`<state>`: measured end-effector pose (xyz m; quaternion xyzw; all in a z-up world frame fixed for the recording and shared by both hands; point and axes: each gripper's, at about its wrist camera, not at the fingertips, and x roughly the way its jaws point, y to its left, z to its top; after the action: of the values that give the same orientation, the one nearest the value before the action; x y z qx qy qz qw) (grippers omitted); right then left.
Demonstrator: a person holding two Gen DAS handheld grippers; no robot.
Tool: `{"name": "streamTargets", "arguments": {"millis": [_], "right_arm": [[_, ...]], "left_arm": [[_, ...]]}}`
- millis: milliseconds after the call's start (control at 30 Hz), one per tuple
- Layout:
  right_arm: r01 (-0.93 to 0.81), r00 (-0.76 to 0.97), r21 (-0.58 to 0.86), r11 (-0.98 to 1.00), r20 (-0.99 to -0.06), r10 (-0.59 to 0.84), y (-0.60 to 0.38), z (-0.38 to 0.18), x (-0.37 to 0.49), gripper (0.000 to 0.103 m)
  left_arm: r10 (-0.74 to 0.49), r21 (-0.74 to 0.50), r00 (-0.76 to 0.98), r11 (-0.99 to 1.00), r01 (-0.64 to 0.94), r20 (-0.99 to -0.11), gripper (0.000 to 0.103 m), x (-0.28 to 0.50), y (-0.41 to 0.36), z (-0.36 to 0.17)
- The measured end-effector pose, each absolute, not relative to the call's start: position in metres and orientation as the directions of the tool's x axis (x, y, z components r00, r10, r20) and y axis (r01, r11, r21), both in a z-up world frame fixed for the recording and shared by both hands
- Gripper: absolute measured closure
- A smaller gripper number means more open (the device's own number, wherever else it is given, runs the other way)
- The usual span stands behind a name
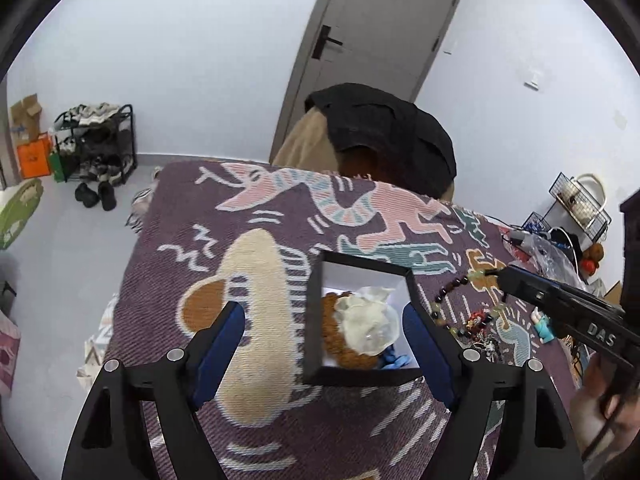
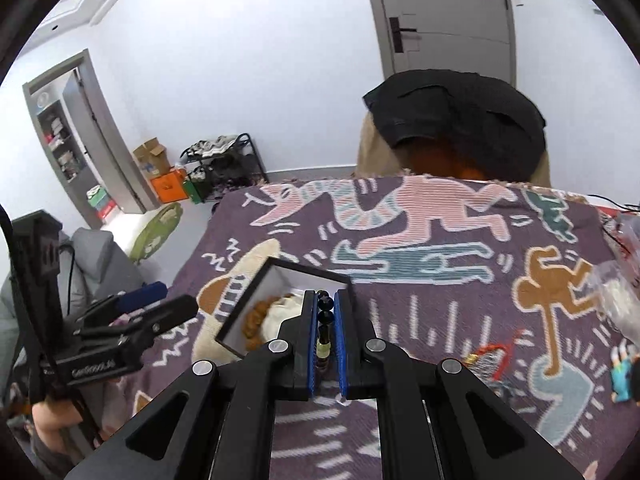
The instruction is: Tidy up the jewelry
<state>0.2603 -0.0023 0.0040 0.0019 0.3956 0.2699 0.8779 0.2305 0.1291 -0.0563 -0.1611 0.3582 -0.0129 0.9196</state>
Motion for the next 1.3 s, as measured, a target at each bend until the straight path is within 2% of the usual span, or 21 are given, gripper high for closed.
{"name": "streamTargets", "arguments": {"millis": [167, 200, 233, 267, 300, 533, 967, 1167, 1233, 1300], "right_arm": [[-0.498, 0.492, 0.243, 0.832, -0.711, 0.502, 0.022, 0.0, 0.266, 0.094], [-0.501, 0.479, 0.25, 0.828, -0.717, 0.507, 0.024, -0.001, 0.267, 0.089], [-0.501, 0.469, 0.257, 0.827, -0.722, 0.509, 0.023, -0.002, 0.268, 0.081], [-0.495, 0.467, 0.265, 0.828, -0.722, 0.51, 0.02, -0.003, 0.268, 0.057], [-0.487, 0.481, 0.266, 0.832, -0.713, 0.51, 0.016, -0.003, 0.266, 0.041], [-0.43, 0.543, 0.223, 0.875, -0.71, 0.448, -0.028, 0.003, 0.255, 0.04], [-0.315, 0.587, 0.24, 0.918, -0.711, 0.387, -0.109, -0.006, 0.239, 0.04], [-0.248, 0.597, 0.267, 0.931, -0.715, 0.364, -0.142, -0.023, 0.235, 0.041], [-0.223, 0.597, 0.275, 0.935, -0.72, 0.354, -0.153, -0.031, 0.235, 0.043], [-0.198, 0.591, 0.29, 0.936, -0.727, 0.35, -0.164, -0.039, 0.235, 0.051]], "left_arm": [[-0.132, -0.312, 0.742, 0.944, -0.107, -0.657, 0.021, 0.223, 0.141, -0.059], [-0.132, -0.313, 0.741, 0.944, -0.109, -0.658, 0.021, 0.222, 0.143, -0.06], [-0.132, -0.312, 0.741, 0.944, -0.11, -0.658, 0.021, 0.221, 0.143, -0.06], [-0.131, -0.312, 0.741, 0.944, -0.109, -0.658, 0.021, 0.22, 0.143, -0.06], [-0.132, -0.312, 0.743, 0.944, -0.108, -0.657, 0.021, 0.219, 0.143, -0.06], [-0.163, -0.325, 0.754, 0.943, -0.069, -0.636, 0.021, 0.22, 0.127, -0.055], [-0.218, -0.289, 0.75, 0.957, 0.037, -0.624, 0.022, 0.219, 0.063, -0.043], [-0.267, -0.276, 0.709, 0.955, 0.106, -0.653, 0.043, 0.22, 0.023, -0.057], [-0.278, -0.269, 0.69, 0.955, 0.125, -0.669, 0.047, 0.221, 0.01, -0.064], [-0.284, -0.265, 0.672, 0.955, 0.134, -0.684, 0.052, 0.223, -0.001, -0.072]]}}
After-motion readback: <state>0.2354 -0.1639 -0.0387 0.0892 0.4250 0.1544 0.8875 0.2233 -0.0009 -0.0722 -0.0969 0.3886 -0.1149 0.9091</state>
